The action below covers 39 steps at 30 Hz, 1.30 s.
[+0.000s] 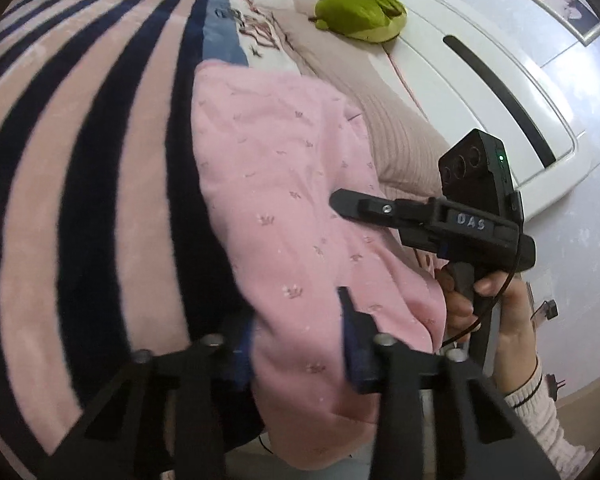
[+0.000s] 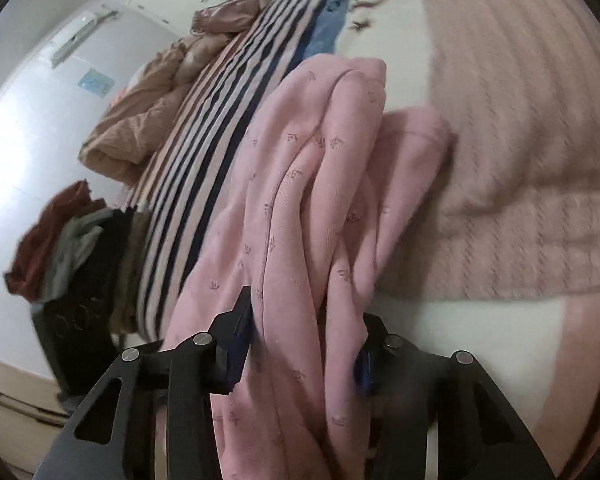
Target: Fold small clothes
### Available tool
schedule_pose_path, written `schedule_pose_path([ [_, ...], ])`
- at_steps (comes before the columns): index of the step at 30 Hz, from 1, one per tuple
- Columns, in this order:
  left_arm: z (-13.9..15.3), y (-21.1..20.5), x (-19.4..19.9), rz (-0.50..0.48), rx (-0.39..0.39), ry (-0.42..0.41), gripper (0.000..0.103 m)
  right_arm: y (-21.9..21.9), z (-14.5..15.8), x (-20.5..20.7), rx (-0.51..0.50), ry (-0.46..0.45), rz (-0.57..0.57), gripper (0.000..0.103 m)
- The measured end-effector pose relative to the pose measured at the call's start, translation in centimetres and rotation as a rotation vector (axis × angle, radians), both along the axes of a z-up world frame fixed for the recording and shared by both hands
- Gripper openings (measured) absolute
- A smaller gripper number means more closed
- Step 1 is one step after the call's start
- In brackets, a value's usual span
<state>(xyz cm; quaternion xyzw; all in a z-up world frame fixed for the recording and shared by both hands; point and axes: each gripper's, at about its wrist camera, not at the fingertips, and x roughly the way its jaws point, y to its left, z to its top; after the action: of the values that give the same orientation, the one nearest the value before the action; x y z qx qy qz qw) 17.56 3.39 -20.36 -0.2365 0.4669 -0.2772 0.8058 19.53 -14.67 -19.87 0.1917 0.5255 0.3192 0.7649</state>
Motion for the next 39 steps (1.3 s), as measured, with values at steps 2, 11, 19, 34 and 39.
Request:
schedule_pose_path([
  [2,1.6,0.3,-0.6,0.021,0.035,-0.039,0.025,0.6,1.5,-0.2,0.021,-0.039,-0.010,0.026],
  [11,16.1,6.9,-4.5,0.096,0.170,-0.266,0.025,6.5,14.3,-2.2,0.143,-0.272,0.033,0.023],
  [19,31.2,16.9,-9.7,0.269,0.334,-0.428,0.025,17.4,27.4,-3.5,0.293,-0.428,0.113,0.023],
  [34,35.5,37.1,-16.6,0.662,0.395,-0.270,0.028,41.5,34.0,-6.3,0.264,-0.391,0.296,0.023],
  [39,28.5,41.3,-16.3,0.716,0.382,-0.120,0.034,46.9,27.8,-6.4,0.126,-0.313,0.350,0.024],
])
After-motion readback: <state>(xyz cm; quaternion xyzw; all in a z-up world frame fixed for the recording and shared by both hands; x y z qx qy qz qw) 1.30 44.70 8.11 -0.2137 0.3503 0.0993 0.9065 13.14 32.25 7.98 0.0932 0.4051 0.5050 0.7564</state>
